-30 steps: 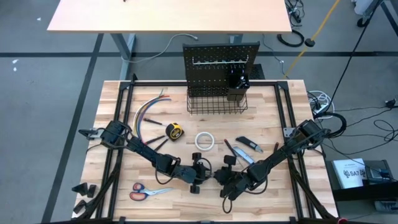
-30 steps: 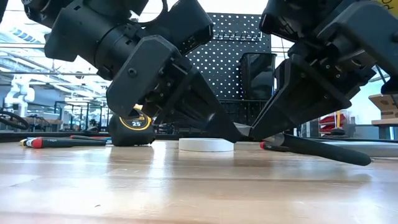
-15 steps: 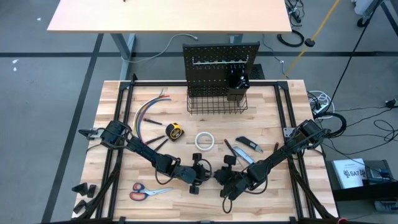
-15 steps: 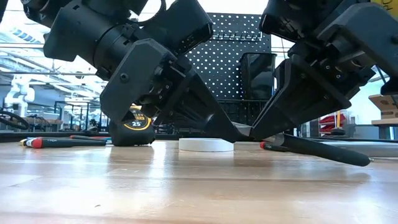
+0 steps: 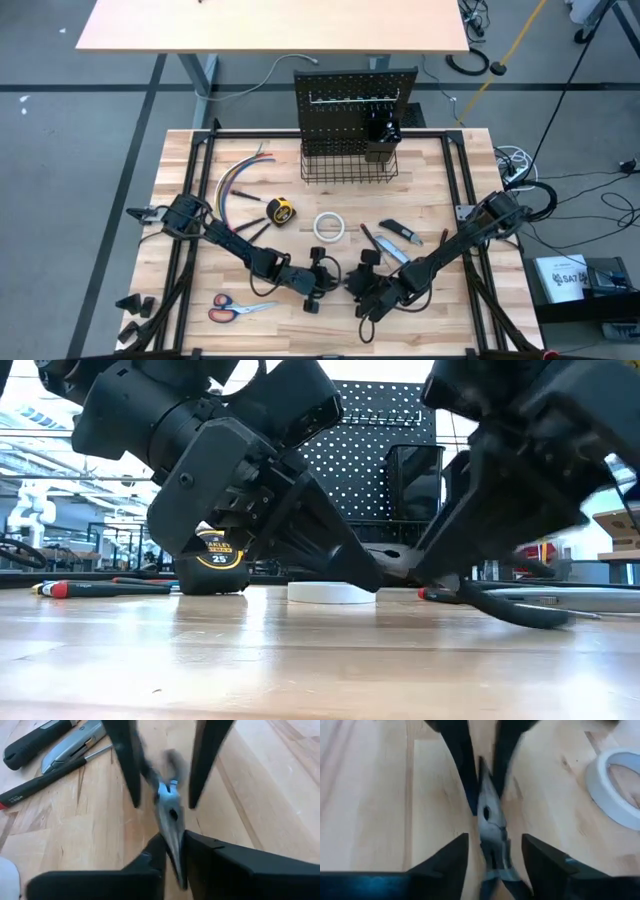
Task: Hang tools onto peg board
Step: Put the black pliers into the black bin on the peg board
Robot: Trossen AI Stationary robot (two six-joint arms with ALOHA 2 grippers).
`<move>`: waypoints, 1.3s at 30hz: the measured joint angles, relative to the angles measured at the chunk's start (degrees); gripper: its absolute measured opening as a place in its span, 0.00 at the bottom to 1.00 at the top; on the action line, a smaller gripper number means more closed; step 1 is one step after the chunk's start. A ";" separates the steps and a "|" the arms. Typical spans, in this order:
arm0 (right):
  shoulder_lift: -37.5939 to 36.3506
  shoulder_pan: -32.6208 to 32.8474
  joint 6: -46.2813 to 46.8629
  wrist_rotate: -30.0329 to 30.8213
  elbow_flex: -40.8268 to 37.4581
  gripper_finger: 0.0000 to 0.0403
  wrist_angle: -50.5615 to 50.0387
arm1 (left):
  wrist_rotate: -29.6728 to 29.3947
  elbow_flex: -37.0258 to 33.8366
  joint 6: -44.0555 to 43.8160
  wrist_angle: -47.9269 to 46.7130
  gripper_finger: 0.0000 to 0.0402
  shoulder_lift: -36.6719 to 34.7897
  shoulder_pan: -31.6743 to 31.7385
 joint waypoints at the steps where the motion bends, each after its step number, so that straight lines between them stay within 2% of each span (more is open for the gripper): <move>1: -0.89 0.00 0.67 -0.12 0.00 0.46 -1.22 | -0.40 0.00 -0.06 -0.19 0.05 0.00 -0.01; 6: -7.55 1.02 6.15 0.26 -0.04 0.50 -12.33 | -4.92 0.00 1.59 -1.54 0.03 -0.61 -0.05; 13: -15.27 8.91 12.08 12.06 -0.09 0.49 -19.78 | -6.07 0.11 2.58 -2.05 0.03 -4.57 -0.74; 17: -16.00 13.67 16.58 18.85 -0.11 0.48 -20.02 | -6.46 0.09 2.89 -1.85 0.03 -4.57 -1.19; 20: -16.04 17.42 19.56 23.17 -0.96 0.48 -21.46 | -9.87 0.09 2.76 -2.22 0.03 -4.76 -1.54; 23: -17.65 21.60 30.37 28.24 -1.98 0.48 -30.64 | -12.84 -0.02 2.87 -4.08 0.03 -7.56 -2.13; 25: -19.31 23.95 38.88 29.19 -3.38 0.48 -35.35 | -14.04 -0.33 3.19 -4.78 0.03 -10.36 -2.87; 27: -20.53 25.28 43.47 29.22 -5.82 0.48 -35.71 | -14.85 -1.90 4.66 -3.26 0.03 -13.28 -3.61; 30: -21.00 25.94 44.42 32.76 -9.65 0.48 -28.85 | -15.32 -6.31 7.24 7.51 0.02 -16.73 -4.33; 32: -20.97 25.50 41.22 35.69 -11.80 0.48 -22.31 | -15.15 -9.48 8.67 18.21 0.02 -18.59 -4.62; 37: -21.53 23.31 28.81 42.11 -13.29 0.48 -8.63 | -10.06 -15.04 10.44 43.82 0.02 -19.72 -4.79; 39: -22.84 21.40 20.59 42.09 -13.24 0.48 -1.32 | -7.26 -15.53 11.74 51.88 0.02 -19.75 -4.39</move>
